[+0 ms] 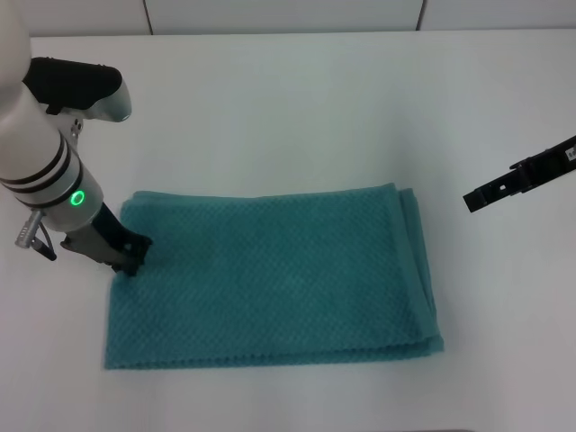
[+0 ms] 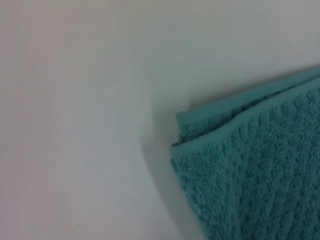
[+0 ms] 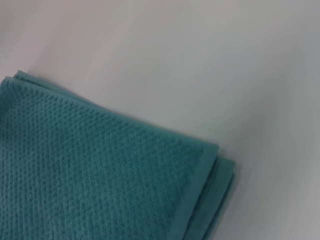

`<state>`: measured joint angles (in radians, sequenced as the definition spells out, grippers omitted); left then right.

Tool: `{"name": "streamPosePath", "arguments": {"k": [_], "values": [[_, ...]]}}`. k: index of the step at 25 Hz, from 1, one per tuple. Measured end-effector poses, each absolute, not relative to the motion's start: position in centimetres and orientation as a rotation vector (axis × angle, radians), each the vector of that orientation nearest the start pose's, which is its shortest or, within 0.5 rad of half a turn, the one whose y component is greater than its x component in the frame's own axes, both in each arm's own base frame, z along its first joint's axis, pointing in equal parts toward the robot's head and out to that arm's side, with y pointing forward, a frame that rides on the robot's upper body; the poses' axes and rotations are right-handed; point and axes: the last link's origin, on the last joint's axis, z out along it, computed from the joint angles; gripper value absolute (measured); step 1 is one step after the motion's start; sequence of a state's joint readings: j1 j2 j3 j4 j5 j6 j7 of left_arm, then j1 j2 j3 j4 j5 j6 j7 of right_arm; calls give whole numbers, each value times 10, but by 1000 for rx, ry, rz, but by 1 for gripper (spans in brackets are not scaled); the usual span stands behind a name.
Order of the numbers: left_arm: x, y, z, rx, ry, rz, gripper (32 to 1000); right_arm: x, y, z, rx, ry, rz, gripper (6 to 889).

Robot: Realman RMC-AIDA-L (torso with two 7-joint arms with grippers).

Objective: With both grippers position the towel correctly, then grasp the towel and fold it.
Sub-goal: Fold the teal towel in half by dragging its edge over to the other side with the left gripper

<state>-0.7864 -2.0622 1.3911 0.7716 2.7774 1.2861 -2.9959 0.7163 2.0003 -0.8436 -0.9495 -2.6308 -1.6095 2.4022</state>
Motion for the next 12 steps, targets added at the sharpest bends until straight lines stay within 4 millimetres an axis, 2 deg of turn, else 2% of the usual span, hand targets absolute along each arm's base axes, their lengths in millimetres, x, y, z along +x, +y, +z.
{"name": "streamPosePath", "arguments": {"k": [12], "values": [[-263, 383, -19, -2024, -1417, 739, 80, 258, 376, 50, -2453, 1434, -264, 857]]}}
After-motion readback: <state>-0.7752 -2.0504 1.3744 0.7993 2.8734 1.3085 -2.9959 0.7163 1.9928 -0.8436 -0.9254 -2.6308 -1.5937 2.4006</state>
